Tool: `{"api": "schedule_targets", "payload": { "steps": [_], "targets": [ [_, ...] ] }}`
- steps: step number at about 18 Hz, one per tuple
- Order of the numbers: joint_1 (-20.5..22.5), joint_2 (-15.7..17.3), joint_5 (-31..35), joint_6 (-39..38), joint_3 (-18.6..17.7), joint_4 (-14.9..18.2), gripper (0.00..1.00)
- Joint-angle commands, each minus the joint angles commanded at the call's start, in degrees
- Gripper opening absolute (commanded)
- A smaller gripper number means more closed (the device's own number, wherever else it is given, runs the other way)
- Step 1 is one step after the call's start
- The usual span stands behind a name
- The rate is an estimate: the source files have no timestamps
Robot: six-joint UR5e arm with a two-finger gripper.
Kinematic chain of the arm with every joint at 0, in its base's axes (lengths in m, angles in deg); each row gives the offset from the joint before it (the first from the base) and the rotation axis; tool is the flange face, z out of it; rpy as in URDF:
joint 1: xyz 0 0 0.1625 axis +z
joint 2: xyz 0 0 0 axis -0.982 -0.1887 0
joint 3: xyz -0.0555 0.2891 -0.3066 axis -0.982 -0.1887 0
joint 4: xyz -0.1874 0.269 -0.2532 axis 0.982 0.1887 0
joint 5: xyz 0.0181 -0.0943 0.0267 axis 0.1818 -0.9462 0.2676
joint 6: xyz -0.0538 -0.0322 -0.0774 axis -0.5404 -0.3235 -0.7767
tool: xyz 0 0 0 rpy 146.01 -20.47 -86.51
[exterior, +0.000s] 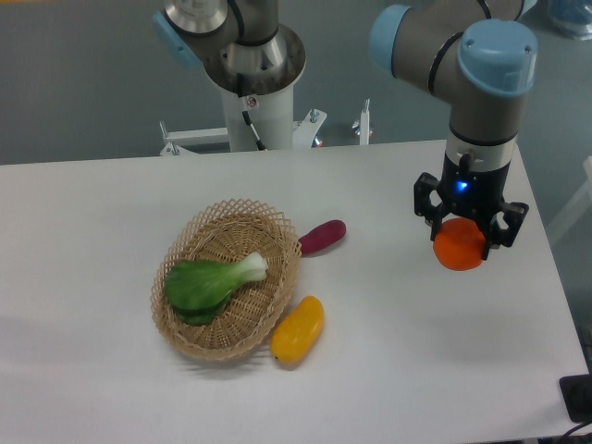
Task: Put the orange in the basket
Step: 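Hold the orange in the gripper above the table beside the eggplant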
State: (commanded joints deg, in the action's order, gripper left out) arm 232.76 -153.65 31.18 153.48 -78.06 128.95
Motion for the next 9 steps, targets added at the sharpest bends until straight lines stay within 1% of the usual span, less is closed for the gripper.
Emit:
{"api": "schedule_targets", "payload": {
  "steps": [9],
  "targets": [
    [-0.26,0.0,0.0,-0.35,-0.26,0.09,0.66]
  ]
}}
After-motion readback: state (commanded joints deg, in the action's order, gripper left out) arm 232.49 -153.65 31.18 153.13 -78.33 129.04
